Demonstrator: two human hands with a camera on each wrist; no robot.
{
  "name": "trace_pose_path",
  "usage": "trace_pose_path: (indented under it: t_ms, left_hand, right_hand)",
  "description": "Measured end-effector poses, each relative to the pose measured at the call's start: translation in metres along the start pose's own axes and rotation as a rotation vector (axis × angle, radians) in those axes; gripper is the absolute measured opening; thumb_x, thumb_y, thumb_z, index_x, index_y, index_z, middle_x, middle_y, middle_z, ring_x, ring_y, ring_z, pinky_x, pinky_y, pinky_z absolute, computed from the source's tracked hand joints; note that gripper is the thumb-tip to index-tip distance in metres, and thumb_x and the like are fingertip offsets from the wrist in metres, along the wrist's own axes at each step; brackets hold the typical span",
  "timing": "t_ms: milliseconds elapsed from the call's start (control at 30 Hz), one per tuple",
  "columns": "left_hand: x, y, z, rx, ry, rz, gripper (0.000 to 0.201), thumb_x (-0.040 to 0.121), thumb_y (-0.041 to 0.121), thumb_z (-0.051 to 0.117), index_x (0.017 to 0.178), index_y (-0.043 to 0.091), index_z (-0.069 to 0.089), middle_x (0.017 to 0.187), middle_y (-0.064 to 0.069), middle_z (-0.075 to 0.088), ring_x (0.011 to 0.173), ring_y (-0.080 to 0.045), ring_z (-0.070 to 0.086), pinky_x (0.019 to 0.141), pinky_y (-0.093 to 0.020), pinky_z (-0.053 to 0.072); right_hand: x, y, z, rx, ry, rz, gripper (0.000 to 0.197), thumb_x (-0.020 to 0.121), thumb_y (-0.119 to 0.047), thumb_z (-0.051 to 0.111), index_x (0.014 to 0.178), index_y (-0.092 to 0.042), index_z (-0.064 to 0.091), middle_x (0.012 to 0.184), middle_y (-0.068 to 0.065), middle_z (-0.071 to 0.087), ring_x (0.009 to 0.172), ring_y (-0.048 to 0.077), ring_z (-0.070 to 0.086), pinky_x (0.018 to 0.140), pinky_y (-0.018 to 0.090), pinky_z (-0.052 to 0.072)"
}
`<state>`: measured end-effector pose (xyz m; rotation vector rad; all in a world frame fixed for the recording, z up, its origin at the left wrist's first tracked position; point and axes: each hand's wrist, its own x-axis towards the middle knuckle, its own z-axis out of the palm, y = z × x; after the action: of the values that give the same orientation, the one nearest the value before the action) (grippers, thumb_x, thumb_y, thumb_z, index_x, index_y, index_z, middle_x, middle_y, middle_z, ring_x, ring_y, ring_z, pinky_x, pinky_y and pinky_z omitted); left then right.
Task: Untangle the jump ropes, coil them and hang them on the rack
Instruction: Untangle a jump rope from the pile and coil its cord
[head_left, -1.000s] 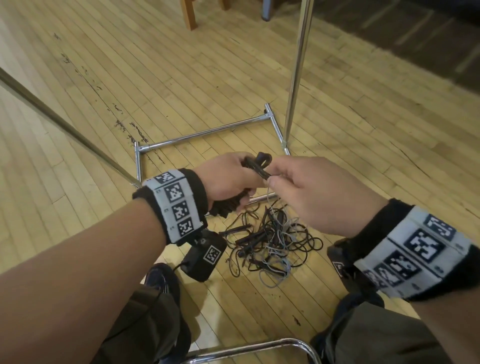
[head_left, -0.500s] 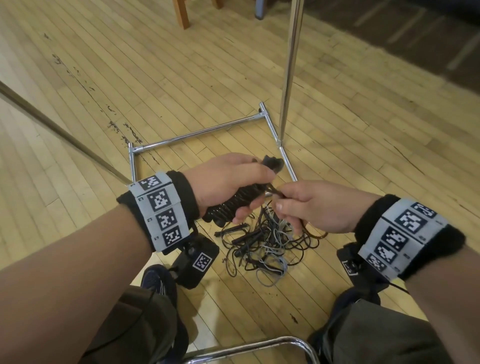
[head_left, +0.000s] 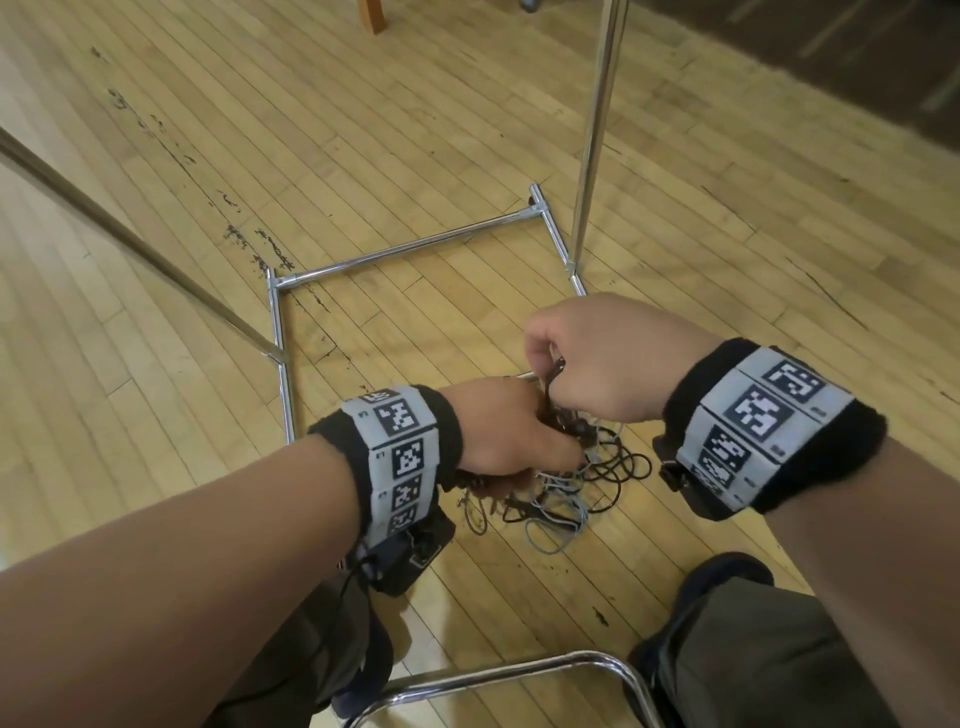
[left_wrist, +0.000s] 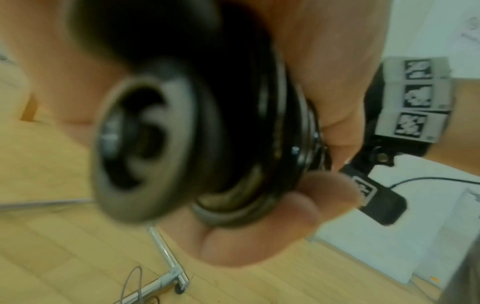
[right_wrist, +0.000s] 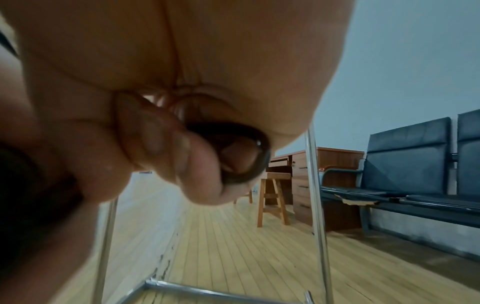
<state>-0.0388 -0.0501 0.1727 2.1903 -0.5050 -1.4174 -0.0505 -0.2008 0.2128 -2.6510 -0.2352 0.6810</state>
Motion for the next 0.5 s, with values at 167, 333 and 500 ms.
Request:
trace_pose_path:
  t_ms: [167,333,500]
  left_hand:
    - [0.001,-0.005,-0.014,-0.270,0.153,-0.015,0.020,0.100,0.030,0.060,0.096,0.010,0.065,0.064,-0.003,0.067,0.053,-0.024,0.060,0.053,-0.030,0.054]
    - [0.003,0.001,-0.026,-0.551,0.286,0.063,0.019,0.102,0.024,0.057,0.107,0.006,0.059,0.069,-0.009,0.063,0.049,-0.024,0.060,0.052,-0.034,0.055]
    - [-0.003,0.006,-0.036,-0.782,0.190,0.233,0.009,0.102,0.014,0.062,0.106,0.008,0.057,0.070,-0.011,0.055,0.048,-0.022,0.050,0.048,-0.031,0.050]
  right_hand:
    - [-0.013,-0.003,-0.008,0.064,0.076,-0.018,0.009,0.098,-0.026,0.049,0.095,-0.033,0.053,0.059,-0.008,0.058,0.052,0.003,0.052,0.048,0.022,0.029]
    - [-0.017,0.004,-0.009,0.164,0.189,-0.005,0.013,0.107,-0.025,0.037,0.114,-0.026,0.048,0.084,-0.003,0.068,0.072,0.016,0.062,0.059,0.038,0.048]
    - [-0.024,0.021,-0.014,0.440,0.200,-0.036,0.006,0.107,-0.024,0.047,0.106,-0.027,0.052,0.077,-0.008,0.072,0.059,0.009,0.057,0.060,0.034,0.051]
